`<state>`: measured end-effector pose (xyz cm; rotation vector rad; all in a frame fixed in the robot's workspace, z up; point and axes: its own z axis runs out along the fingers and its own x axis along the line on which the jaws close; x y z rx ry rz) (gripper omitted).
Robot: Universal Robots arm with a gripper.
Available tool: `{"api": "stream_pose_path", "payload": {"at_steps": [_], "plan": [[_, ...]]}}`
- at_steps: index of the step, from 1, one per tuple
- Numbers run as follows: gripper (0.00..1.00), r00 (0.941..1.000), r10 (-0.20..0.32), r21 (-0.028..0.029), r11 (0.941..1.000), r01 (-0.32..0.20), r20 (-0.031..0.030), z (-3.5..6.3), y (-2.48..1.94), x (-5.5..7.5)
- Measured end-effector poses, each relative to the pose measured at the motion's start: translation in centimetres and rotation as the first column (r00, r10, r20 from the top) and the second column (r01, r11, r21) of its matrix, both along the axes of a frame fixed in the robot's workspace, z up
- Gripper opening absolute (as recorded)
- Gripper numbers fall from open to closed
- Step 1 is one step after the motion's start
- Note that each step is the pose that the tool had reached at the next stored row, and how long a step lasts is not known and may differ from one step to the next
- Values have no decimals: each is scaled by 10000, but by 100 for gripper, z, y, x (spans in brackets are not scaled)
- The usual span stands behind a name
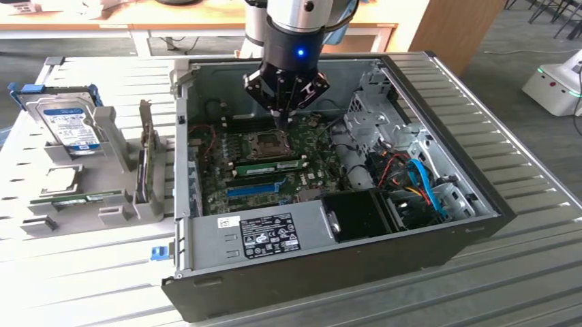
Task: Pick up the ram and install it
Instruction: 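Press down the ram until it locks into place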
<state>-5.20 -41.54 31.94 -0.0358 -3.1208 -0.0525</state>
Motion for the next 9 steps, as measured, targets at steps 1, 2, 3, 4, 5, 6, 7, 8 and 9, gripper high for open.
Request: {"api": "stream_pose_path", "payload": {"at_steps": [1, 2, 3, 4, 5, 6, 7, 8, 9], "plan": [[10, 10000, 2, -1, 10000, -2, -1, 0, 8, 0], [10, 10000, 3, -2, 10000, -3, -1, 0, 16, 0], [10, 10000, 4, -1, 10000, -4, -1, 0, 20, 1], [10, 10000, 4, -1, 10000, -4, -1, 0, 21, 1], [10, 10000, 4, -1, 10000, -4, -1, 0, 21, 1], [10, 10000, 3, -1, 10000, -3, -1, 0, 21, 0], [10, 10000, 3, -1, 10000, -3, -1, 0, 21, 0], [10, 10000, 3, -1, 10000, -3, -1, 0, 21, 0], [10, 10000, 3, -1, 10000, -3, -1, 0, 21, 0]]}}
